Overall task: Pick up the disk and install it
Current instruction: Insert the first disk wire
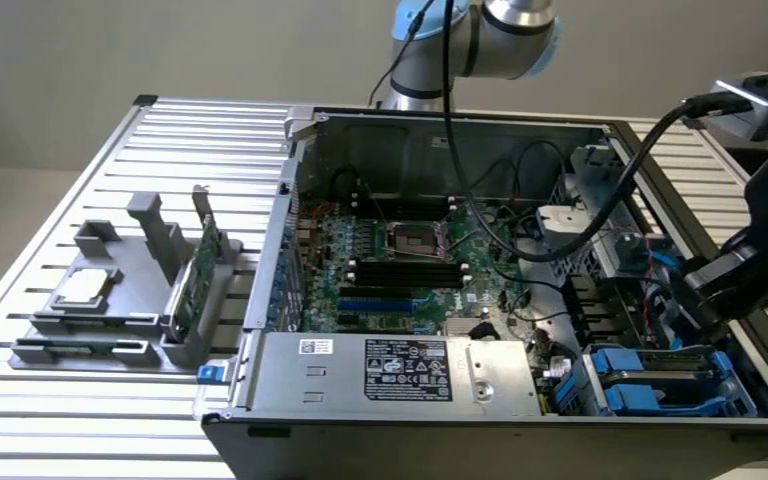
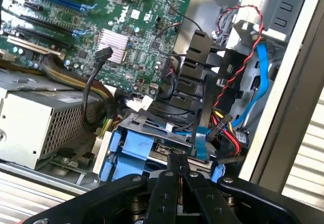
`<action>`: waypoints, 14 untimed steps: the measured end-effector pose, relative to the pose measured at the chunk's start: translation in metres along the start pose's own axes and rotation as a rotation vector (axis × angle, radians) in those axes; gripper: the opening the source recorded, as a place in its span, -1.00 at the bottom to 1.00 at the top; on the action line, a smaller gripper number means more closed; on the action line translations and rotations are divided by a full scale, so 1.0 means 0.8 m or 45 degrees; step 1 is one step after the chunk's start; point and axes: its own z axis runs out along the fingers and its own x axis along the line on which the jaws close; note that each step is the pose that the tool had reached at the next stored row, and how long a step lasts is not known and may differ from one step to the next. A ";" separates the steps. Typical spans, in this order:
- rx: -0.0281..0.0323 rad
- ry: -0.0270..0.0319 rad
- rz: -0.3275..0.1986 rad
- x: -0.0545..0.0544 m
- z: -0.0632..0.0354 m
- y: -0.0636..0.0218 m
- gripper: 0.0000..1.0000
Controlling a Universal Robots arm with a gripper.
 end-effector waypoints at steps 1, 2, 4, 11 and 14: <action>0.0000 -0.0003 0.021 0.000 0.000 0.000 -0.79; 0.0000 -0.0007 0.042 0.000 0.000 0.000 -0.79; -0.0002 -0.0014 0.088 0.000 0.000 0.000 -0.79; -0.0007 -0.0040 0.239 0.000 0.000 0.000 -0.79; -0.0009 -0.0052 0.306 0.000 0.000 0.000 -0.79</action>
